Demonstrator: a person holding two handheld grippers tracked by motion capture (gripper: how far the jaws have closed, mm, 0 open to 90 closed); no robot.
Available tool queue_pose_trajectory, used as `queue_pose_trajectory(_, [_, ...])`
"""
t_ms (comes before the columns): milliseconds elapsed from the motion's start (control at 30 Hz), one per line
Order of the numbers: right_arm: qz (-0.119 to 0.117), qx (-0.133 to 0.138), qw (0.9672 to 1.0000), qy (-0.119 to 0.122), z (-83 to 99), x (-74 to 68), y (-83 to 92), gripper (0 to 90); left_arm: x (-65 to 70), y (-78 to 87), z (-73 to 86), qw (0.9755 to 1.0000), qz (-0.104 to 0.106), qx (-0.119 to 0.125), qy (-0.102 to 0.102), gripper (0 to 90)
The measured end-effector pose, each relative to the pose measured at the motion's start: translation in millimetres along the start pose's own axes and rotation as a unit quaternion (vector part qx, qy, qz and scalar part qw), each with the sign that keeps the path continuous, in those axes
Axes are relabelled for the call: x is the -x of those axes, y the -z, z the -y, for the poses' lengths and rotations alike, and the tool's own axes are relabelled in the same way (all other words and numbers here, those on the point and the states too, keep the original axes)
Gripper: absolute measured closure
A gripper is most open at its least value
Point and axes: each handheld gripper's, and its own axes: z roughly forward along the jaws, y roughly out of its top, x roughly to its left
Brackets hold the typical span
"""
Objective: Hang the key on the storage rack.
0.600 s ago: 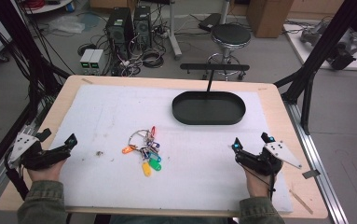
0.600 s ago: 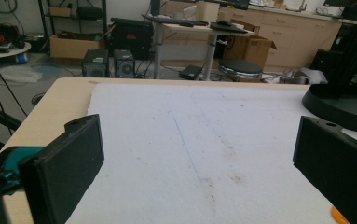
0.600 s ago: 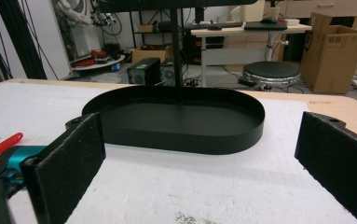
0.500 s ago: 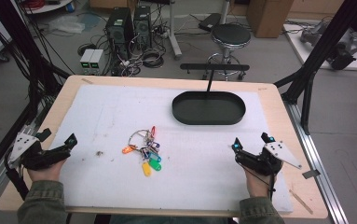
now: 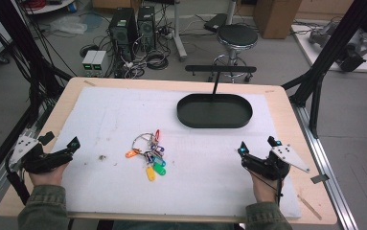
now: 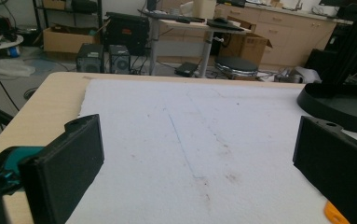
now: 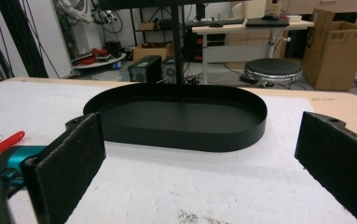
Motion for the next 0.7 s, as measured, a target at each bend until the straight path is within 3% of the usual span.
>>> queue_pose_trajectory(233, [0.0, 0.005, 1.0, 0.001, 0.4, 1.2, 0.0, 0.5, 0.3, -8.7, -4.1, 0.9994, 0.0, -0.033, 0.003, 2.2])
queue_pose_trajectory(267, [-0.001, 0.005, 1.0, 0.001, 0.3, 1.6, 0.3, 0.5, 4.3, -11.9, -5.4, 0.999, 0.002, -0.043, -0.013, 2.2])
queue_pose_trajectory(300, [-0.002, 0.005, 1.0, 0.0, 0.4, 1.7, 0.4, 0.5, 4.3, -11.9, -5.4, 0.999, 0.002, -0.043, -0.013, 2.2])
queue_pose_trajectory(333, [-0.001, 0.005, 1.0, 0.0, 0.4, 1.8, 0.4, 0.5, 9.6, -15.5, -6.3, 0.9982, 0.01, -0.053, -0.025, 2.3])
queue_pose_trajectory(467, [-0.008, 0.003, 0.9999, 0.008, 0.8, 1.4, -1.0, 0.5, 16.4, -20.7, -7.9, 0.9972, 0.026, -0.063, -0.031, 2.2])
queue_pose_trajectory(700, [-0.008, 0.005, 1.0, 0.001, 0.6, 1.4, 1.0, 0.5, 32.0, -29.7, -13.6, 0.9945, 0.054, -0.075, -0.05, 2.3])
